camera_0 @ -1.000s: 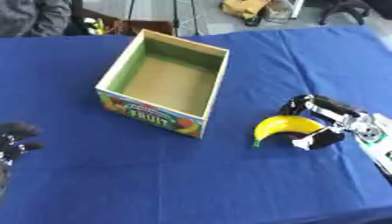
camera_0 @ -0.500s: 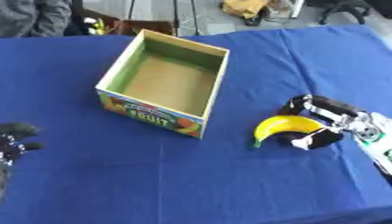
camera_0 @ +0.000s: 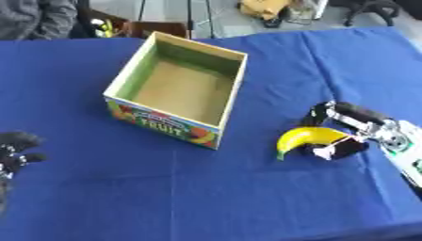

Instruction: Pick up objects on the table and place them in the box.

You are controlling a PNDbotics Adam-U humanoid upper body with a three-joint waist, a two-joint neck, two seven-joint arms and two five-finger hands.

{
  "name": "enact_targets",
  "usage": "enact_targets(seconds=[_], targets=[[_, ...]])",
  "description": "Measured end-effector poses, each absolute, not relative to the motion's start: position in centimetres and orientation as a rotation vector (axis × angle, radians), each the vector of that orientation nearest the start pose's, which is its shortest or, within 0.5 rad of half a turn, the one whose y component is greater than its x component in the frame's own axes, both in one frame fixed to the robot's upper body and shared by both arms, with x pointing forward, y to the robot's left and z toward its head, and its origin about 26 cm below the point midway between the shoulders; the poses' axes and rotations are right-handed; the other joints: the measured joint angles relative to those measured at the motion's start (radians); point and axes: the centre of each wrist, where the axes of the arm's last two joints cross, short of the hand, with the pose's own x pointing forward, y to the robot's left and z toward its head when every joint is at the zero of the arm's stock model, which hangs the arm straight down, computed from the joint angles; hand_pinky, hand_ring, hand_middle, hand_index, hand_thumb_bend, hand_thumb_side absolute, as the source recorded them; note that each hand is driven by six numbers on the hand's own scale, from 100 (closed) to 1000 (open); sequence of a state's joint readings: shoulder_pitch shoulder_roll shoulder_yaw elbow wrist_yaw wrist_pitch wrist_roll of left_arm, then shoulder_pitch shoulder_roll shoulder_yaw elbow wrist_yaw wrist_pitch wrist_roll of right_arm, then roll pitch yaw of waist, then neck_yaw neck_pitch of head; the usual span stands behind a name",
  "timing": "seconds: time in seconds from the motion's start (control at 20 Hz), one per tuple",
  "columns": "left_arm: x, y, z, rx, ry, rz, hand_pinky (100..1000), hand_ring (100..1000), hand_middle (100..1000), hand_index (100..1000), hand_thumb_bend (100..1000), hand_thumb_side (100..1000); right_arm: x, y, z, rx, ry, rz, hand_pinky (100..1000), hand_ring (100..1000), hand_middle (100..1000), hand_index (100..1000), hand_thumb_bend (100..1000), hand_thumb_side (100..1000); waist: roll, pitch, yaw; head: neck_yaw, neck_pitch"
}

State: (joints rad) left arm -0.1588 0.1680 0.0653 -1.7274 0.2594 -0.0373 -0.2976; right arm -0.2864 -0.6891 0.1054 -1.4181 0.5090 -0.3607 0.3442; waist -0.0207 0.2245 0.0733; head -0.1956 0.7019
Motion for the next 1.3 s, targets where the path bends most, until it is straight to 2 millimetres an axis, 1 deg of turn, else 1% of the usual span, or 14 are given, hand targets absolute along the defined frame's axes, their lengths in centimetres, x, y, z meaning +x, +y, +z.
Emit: enact_targets(seconds=[0.2, 0.45, 0.5, 0.7, 0.95, 1.0, 1.1, 1.3], targets=[[31.06, 27.76, 8.38, -0.301, -1.916, -0.234, 662, 739, 633, 696, 261, 1000, 34.26, -38.50, 10.48, -0.593, -1.508, 1.448, 610, 536, 537, 666, 275, 190, 0.000, 0.000, 0.000, 0.000, 0.000], [31.06, 27.76, 8.38, -0.301, -1.917, -0.234, 661, 739, 633, 696, 261, 1000, 34.32, -38.41, 10.50, -0.599, -1.506, 1.456, 545, 478, 498, 627, 257, 183, 0.000, 0.000, 0.000, 0.000, 0.000], [31.06, 27.76, 8.38, -0.301, -1.917, -0.235, 661, 739, 633, 696, 261, 1000, 34.32, -38.40, 10.50, -0.599, -1.506, 1.456, 512, 449, 475, 603, 250, 179, 0.000, 0.000, 0.000, 0.000, 0.000], [31.06, 27.76, 8.38, -0.301, -1.917, -0.235, 661, 739, 632, 696, 261, 1000, 34.32, -38.34, 10.44, -0.600, -1.505, 1.459, 455, 392, 423, 549, 229, 173, 0.000, 0.000, 0.000, 0.000, 0.000], [31.06, 27.76, 8.38, -0.301, -1.917, -0.235, 661, 739, 633, 696, 262, 1000, 34.32, -38.33, 10.42, -0.605, -1.509, 1.459, 452, 388, 418, 544, 227, 173, 0.000, 0.000, 0.000, 0.000, 0.000], [31.06, 27.76, 8.38, -0.301, -1.917, -0.235, 661, 739, 632, 696, 262, 1000, 34.32, -38.33, 10.42, -0.605, -1.509, 1.459, 437, 370, 399, 527, 222, 169, 0.000, 0.000, 0.000, 0.000, 0.000], [31.06, 27.76, 8.38, -0.301, -1.917, -0.235, 661, 739, 632, 696, 262, 1000, 34.32, -38.31, 10.46, -0.608, -1.515, 1.458, 436, 368, 397, 524, 223, 167, -0.001, 0.000, 0.000, 0.000, 0.000], [31.06, 27.76, 8.37, -0.301, -1.917, -0.235, 661, 739, 632, 696, 263, 1000, 34.28, -37.94, 11.27, -0.620, -1.557, 1.454, 436, 367, 396, 524, 224, 165, -0.004, -0.001, -0.004, 0.000, 0.000]])
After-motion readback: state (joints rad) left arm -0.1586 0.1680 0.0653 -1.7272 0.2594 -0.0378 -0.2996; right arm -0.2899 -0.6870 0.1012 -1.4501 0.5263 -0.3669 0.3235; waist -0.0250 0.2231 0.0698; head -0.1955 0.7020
